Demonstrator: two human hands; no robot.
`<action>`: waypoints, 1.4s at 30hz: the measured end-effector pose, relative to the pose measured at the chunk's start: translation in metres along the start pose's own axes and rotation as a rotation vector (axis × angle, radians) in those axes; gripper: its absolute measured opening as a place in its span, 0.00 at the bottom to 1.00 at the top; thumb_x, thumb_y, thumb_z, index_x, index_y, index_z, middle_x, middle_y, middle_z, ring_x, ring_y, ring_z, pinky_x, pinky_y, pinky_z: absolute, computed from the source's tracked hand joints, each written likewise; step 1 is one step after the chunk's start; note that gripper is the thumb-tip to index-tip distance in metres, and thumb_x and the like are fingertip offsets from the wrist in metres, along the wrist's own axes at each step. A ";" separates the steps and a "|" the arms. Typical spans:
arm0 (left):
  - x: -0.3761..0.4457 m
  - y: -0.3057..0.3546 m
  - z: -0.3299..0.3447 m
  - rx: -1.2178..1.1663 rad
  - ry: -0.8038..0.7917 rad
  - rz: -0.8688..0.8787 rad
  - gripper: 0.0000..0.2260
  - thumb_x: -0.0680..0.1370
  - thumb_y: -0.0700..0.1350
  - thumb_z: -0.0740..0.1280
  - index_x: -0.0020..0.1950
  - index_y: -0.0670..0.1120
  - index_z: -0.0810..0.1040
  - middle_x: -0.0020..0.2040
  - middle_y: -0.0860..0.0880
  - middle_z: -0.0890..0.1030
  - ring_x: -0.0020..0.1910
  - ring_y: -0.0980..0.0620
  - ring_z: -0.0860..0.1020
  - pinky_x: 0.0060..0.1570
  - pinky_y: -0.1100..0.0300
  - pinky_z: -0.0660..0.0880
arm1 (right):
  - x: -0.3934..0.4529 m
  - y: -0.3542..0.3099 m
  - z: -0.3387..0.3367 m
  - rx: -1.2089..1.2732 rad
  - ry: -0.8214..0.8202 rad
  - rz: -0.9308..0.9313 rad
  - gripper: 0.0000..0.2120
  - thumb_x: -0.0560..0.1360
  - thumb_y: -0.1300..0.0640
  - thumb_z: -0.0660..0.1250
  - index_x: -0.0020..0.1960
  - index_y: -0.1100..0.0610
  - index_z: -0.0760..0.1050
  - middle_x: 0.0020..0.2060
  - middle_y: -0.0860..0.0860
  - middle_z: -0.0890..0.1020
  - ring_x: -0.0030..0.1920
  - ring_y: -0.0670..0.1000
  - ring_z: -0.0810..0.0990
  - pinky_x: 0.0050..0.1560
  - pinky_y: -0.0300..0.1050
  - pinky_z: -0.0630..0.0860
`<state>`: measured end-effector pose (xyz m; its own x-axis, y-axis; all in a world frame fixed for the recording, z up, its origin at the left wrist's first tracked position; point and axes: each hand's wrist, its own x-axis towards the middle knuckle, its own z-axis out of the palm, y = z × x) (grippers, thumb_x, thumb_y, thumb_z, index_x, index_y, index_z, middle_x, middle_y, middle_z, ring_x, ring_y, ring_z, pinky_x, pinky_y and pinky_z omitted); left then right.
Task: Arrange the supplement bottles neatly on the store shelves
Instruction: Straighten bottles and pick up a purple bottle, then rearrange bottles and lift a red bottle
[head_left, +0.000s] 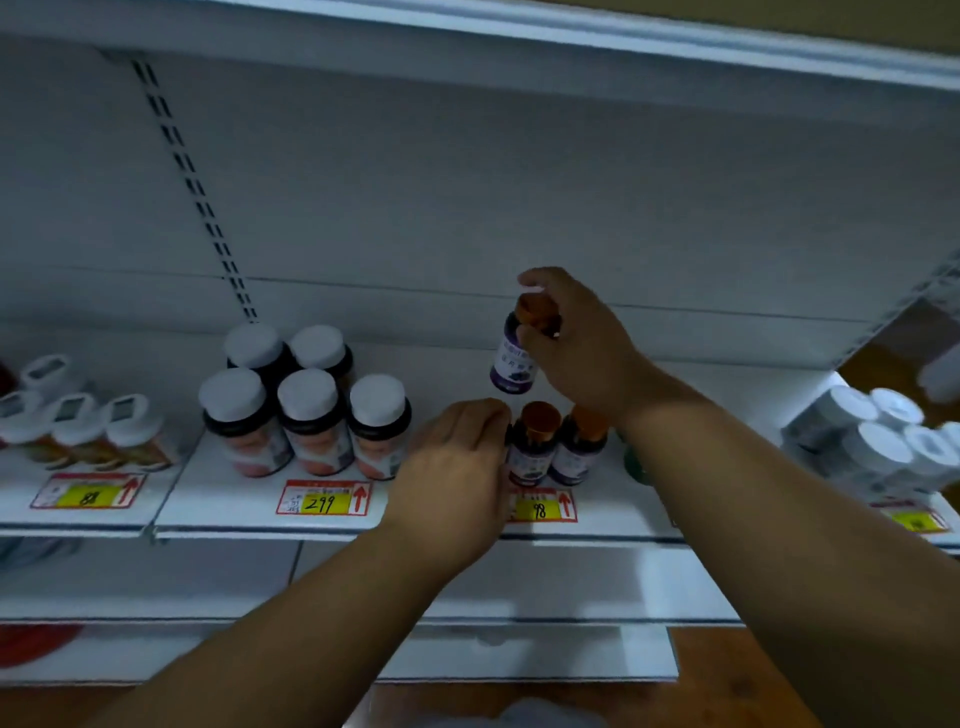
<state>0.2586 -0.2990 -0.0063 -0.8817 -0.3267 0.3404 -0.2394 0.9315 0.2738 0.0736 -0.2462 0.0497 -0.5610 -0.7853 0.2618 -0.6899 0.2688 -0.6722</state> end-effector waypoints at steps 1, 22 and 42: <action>0.000 -0.001 0.001 -0.007 -0.002 -0.009 0.20 0.69 0.40 0.68 0.61 0.40 0.78 0.58 0.42 0.79 0.56 0.41 0.77 0.53 0.51 0.76 | 0.005 0.003 0.006 -0.047 -0.086 -0.008 0.21 0.77 0.58 0.65 0.69 0.48 0.67 0.60 0.53 0.73 0.56 0.48 0.73 0.55 0.40 0.67; 0.004 0.015 -0.003 0.011 0.014 -0.135 0.22 0.68 0.38 0.64 0.62 0.42 0.79 0.60 0.45 0.79 0.56 0.43 0.77 0.51 0.50 0.77 | 0.030 0.031 0.036 -0.125 -0.547 -0.172 0.14 0.76 0.49 0.68 0.61 0.48 0.76 0.57 0.48 0.78 0.51 0.45 0.73 0.45 0.37 0.67; -0.182 -0.079 -0.112 -0.002 0.349 -0.631 0.12 0.76 0.45 0.67 0.59 0.52 0.79 0.53 0.54 0.79 0.55 0.54 0.76 0.53 0.59 0.72 | -0.057 -0.205 0.127 0.081 -0.379 -0.583 0.10 0.75 0.49 0.67 0.56 0.47 0.77 0.50 0.41 0.73 0.47 0.38 0.74 0.48 0.32 0.69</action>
<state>0.4840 -0.3312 0.0109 -0.3941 -0.8347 0.3847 -0.6591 0.5484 0.5147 0.3054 -0.3272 0.0843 0.0985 -0.9334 0.3452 -0.7855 -0.2859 -0.5489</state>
